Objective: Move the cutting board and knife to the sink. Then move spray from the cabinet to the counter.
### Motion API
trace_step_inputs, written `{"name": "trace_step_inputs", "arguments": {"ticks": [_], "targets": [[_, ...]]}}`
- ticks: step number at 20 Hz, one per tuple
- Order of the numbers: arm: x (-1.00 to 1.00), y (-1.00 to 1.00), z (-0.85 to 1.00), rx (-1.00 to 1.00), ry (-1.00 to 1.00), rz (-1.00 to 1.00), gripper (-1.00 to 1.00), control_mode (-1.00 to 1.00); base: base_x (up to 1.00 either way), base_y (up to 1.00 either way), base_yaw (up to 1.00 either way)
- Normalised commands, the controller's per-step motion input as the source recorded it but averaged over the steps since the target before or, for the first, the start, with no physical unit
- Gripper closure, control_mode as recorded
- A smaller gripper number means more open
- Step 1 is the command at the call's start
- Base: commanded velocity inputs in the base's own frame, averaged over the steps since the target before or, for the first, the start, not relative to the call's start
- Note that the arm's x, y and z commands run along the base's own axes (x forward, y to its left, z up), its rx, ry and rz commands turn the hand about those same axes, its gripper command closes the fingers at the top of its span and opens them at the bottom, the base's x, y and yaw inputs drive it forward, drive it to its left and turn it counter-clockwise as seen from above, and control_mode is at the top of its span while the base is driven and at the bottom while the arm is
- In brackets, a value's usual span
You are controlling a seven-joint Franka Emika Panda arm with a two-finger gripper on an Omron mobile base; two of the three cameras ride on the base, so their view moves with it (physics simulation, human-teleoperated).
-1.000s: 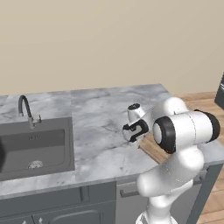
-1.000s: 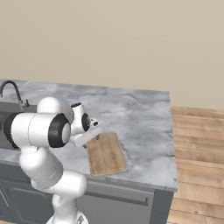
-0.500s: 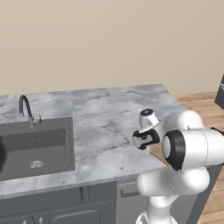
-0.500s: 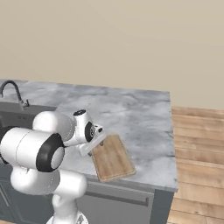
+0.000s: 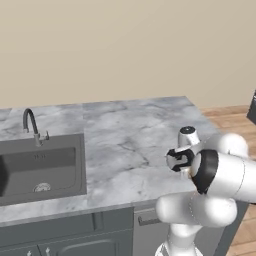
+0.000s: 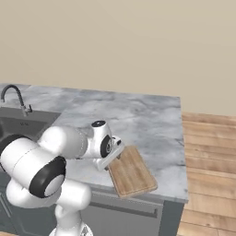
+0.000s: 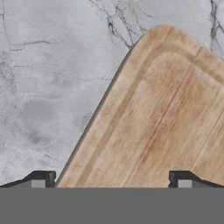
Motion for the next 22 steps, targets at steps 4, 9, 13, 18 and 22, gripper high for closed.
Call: {"name": "trace_step_inputs", "arguments": {"ticks": [4, 9, 13, 18, 22], "targets": [[-0.42, -0.51, -0.24, 0.01, 0.01, 0.02, -1.00, -1.00, 0.00, 0.00, 0.00], [-0.27, 0.09, 0.30, 0.01, -0.04, -0.01, -1.00, -1.00, 0.00, 0.00, 0.00], [-0.61, 0.65, 1.00, 0.00, -0.16, -0.06, -1.00, -1.00, 0.00, 0.00, 0.00], [-0.51, 0.40, 1.00, 0.00, -0.02, -0.15, -1.00, -1.00, 0.00, 0.00, 0.00], [-0.87, -0.11, 0.83, 0.12, 0.18, -0.23, -1.00, -1.00, 0.00, 0.00, 0.00]]}}
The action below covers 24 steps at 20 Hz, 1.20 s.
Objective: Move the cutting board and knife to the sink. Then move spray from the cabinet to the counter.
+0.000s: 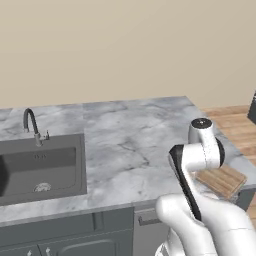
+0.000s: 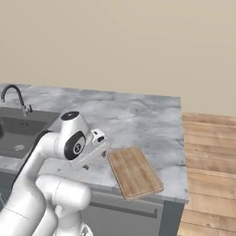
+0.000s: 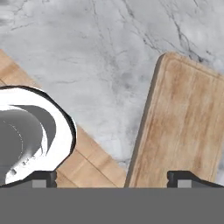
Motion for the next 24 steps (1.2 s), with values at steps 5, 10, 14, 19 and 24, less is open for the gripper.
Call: {"name": "trace_step_inputs", "arguments": {"ticks": [5, 10, 14, 19, 24], "targets": [[-0.87, -0.61, 0.67, 0.29, 0.17, -0.39, -1.00, -1.00, 0.00, 0.00, 0.00], [-0.36, -0.46, 1.00, 0.27, 0.10, -0.47, -1.00, -1.00, 0.00, 0.00, 0.00], [-0.08, -0.35, 0.46, 0.08, 0.01, -0.42, -1.00, -1.00, 0.00, 0.00, 0.00], [-0.01, -0.44, -0.48, 0.05, -0.25, -0.17, -1.00, -1.00, 0.00, 0.00, 0.00], [-0.01, -0.45, -0.47, 0.20, -0.21, -0.14, -1.00, -1.00, 0.00, 0.00, 0.00]]}}
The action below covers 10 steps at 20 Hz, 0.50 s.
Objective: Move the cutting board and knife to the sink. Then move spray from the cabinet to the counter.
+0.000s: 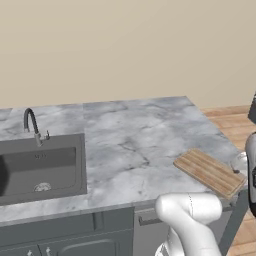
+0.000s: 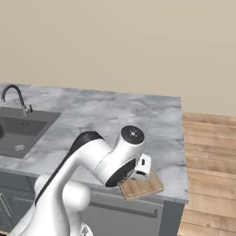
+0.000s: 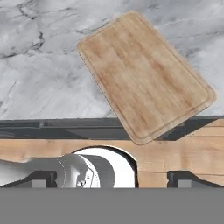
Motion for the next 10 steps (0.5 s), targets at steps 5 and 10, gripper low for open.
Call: {"name": "trace_step_inputs", "arguments": {"ticks": [5, 10], "targets": [[0.09, -0.29, -0.16, 0.22, 0.06, -0.17, -1.00, -1.00, 0.00, 0.00, 0.00], [0.08, -0.25, -0.12, 0.19, 0.15, -0.16, -1.00, -1.00, 0.00, 0.00, 0.00]]}}
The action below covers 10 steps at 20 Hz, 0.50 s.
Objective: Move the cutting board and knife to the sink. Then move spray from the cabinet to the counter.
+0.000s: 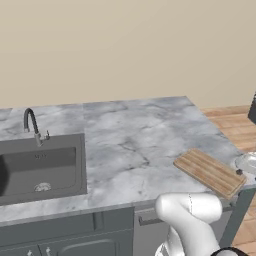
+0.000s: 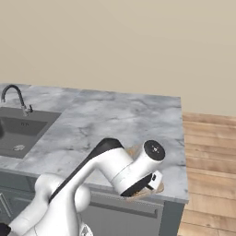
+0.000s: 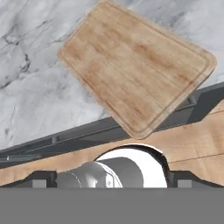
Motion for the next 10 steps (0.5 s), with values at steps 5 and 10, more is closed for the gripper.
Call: {"name": "trace_step_inputs", "arguments": {"ticks": [5, 10], "targets": [[0.13, -0.27, -0.26, 0.12, 0.14, -0.09, -1.00, -1.00, 0.00, 0.00, 0.00], [0.01, -0.82, -0.37, 0.15, 0.03, -0.06, -1.00, -1.00, 0.00, 0.00, 0.00]]}}
